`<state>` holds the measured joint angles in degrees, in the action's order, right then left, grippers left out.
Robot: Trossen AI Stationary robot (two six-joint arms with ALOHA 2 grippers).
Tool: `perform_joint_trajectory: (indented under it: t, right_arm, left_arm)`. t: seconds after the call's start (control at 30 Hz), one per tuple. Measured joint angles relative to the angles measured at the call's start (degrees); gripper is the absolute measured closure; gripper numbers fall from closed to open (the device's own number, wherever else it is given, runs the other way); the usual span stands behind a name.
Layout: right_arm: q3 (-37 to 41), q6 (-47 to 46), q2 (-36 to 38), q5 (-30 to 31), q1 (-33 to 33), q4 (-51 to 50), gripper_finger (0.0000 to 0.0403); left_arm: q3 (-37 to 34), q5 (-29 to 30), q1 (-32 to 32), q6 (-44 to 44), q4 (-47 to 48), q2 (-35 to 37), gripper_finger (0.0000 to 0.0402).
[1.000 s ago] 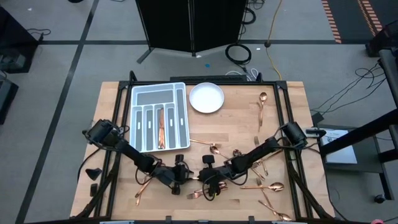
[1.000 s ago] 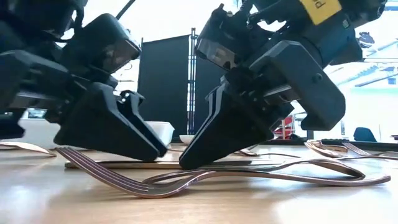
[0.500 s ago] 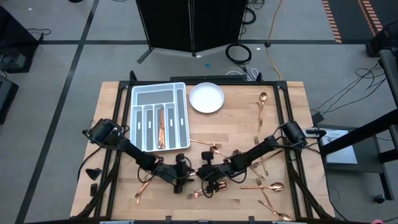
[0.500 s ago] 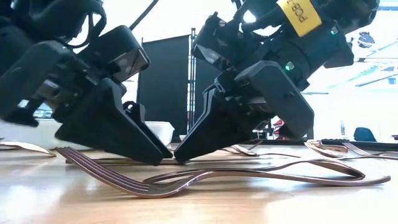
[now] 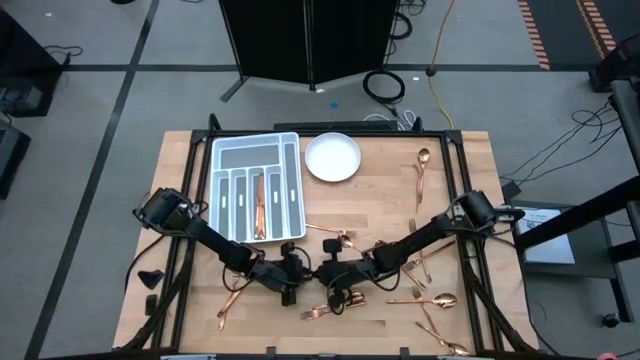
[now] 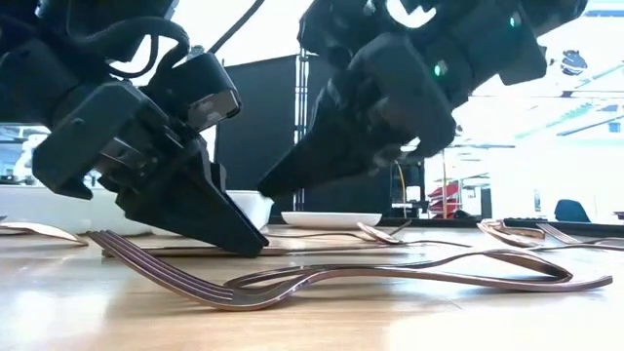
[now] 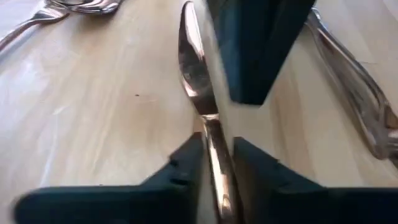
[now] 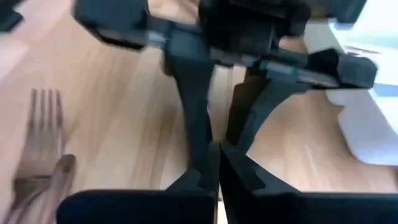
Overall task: Sort silverware
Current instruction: Put the knife on the silverware tray
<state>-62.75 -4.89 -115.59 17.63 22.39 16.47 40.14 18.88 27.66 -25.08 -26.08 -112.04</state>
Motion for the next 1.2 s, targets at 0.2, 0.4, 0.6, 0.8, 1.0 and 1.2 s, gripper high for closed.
perform_joint_trajectory:
  t: [0.2, 0.4, 0.6, 0.8, 1.0, 1.2]
  right_arm:
    - [0.05, -0.57, 0.63, -3.05, -0.28, -10.80, 0.0381]
    - [-0.06, -3.65, 0.81, -2.85, -0.81, -14.33, 0.0311]
    - [-0.26, -7.05, 0.97, -3.51, -1.01, -17.75, 0.0242]
    - [-0.52, -12.76, 1.23, -9.47, -1.96, -25.08, 0.0214]
    - [-0.45, -13.88, 1.22, -10.73, -1.83, -27.69, 0.0238]
    - [-0.36, -13.67, 1.21, -9.95, -1.01, -29.09, 0.0355]
  left_arm:
    - [-0.09, -0.65, -0.05, 0.89, -2.80, -0.49, 0.0386]
    - [-0.44, -1.65, -0.40, 4.16, -4.54, 0.48, 0.0401]
    - [-0.42, -1.89, -0.42, 4.43, -4.42, 0.73, 0.0401]
    - [-0.40, -1.38, -0.31, 6.09, -4.14, 1.71, 0.0401]
    - [-0.64, 1.69, 0.02, 8.35, -0.80, 5.47, 0.0401]
    - [-0.57, 5.65, 1.09, 10.69, 0.32, 11.19, 0.0401]
